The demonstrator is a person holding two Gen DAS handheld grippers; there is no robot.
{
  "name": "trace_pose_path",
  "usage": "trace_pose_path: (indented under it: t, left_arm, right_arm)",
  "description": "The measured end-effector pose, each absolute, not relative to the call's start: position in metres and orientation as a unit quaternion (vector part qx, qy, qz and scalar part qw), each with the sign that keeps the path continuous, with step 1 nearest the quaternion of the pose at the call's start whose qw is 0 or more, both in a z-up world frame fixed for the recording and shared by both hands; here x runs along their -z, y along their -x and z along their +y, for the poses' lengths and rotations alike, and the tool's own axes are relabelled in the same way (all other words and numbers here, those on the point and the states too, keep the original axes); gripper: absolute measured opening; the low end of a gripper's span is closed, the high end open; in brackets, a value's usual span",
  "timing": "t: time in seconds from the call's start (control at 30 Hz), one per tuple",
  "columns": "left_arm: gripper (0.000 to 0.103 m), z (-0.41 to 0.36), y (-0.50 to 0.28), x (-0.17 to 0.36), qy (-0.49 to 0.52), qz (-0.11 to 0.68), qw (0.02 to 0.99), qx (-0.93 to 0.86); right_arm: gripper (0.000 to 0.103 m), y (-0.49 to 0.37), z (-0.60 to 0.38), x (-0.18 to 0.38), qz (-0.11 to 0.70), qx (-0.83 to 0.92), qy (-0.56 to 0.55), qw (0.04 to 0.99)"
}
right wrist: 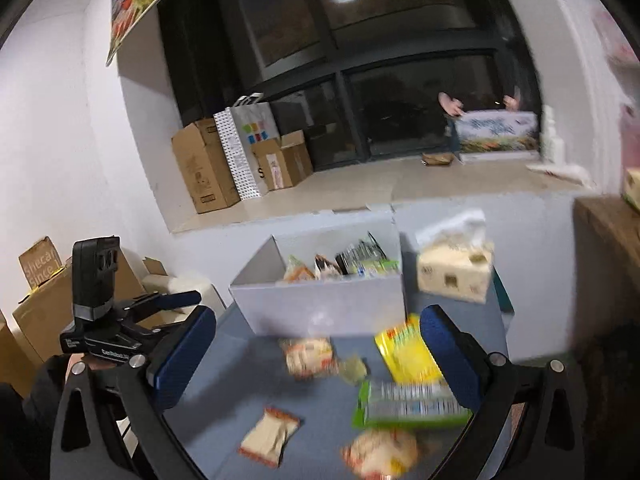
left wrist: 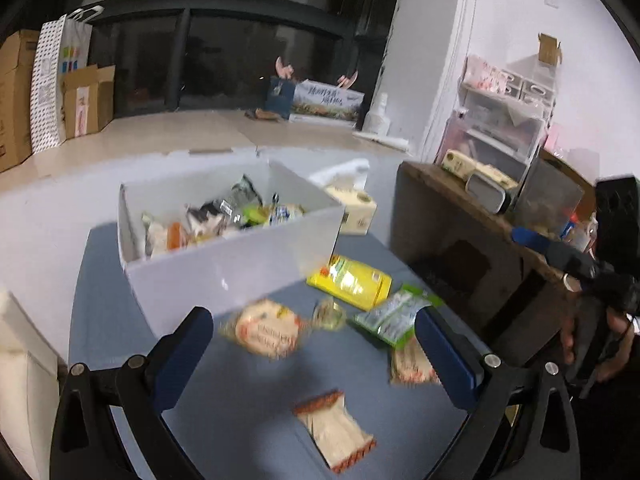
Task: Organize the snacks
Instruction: 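Withdraw both grippers from the box back over the table, then grasp the round bread bun packet with the right gripper while the left grasps the wafer packet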
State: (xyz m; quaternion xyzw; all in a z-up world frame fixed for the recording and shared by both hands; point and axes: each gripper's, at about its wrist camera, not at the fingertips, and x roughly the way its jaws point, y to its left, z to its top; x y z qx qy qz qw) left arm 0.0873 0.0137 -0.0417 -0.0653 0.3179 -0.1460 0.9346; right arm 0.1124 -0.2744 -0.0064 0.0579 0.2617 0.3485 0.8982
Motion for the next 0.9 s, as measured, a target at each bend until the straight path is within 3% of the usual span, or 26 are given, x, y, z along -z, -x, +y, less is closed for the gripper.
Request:
trace_pose_path:
  t: [0.4,0.9]
  left_arm:
    - [0.103,-0.007,-0.052,0.09,0.047,0.347,0.928,0.129]
    - [0.103,0.007,-0.035,0.099,0.05,0.355,0.927,0.113]
  right_arm:
    - [0.103,-0.066,-0.304,0.102,0.368,-0.303,-0.072,0.876]
    - [0.103,-0.105,-0.262,0.14,0.427,-0.283,0.016,0.859]
